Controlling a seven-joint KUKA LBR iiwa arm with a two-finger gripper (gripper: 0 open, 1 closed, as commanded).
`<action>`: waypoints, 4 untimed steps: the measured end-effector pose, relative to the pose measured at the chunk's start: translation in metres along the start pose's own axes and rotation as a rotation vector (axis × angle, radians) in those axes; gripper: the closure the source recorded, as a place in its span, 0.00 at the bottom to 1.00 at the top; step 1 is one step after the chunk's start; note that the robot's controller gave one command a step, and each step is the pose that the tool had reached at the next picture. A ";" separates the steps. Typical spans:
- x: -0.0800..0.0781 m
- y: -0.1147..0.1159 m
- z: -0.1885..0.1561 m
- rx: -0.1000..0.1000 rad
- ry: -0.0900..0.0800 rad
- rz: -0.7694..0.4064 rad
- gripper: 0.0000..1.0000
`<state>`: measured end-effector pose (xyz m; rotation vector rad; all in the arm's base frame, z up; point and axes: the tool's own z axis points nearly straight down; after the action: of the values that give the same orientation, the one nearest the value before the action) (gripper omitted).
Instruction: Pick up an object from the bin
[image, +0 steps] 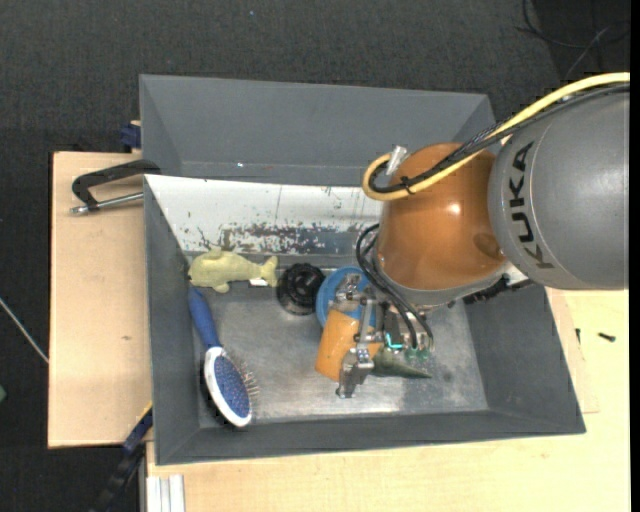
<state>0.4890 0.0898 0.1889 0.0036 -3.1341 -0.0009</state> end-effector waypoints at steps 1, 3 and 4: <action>-0.018 -0.034 0.107 -0.009 -0.004 0.106 0.00; -0.031 -0.039 -0.047 -0.003 -0.022 0.132 1.00; -0.029 -0.048 0.099 -0.002 -0.015 0.033 1.00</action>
Offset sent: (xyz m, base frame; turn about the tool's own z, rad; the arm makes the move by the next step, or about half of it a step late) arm 0.0158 -0.0393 -0.1090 0.1061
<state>0.5169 0.0421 0.0894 -0.0480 -3.1492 -0.0032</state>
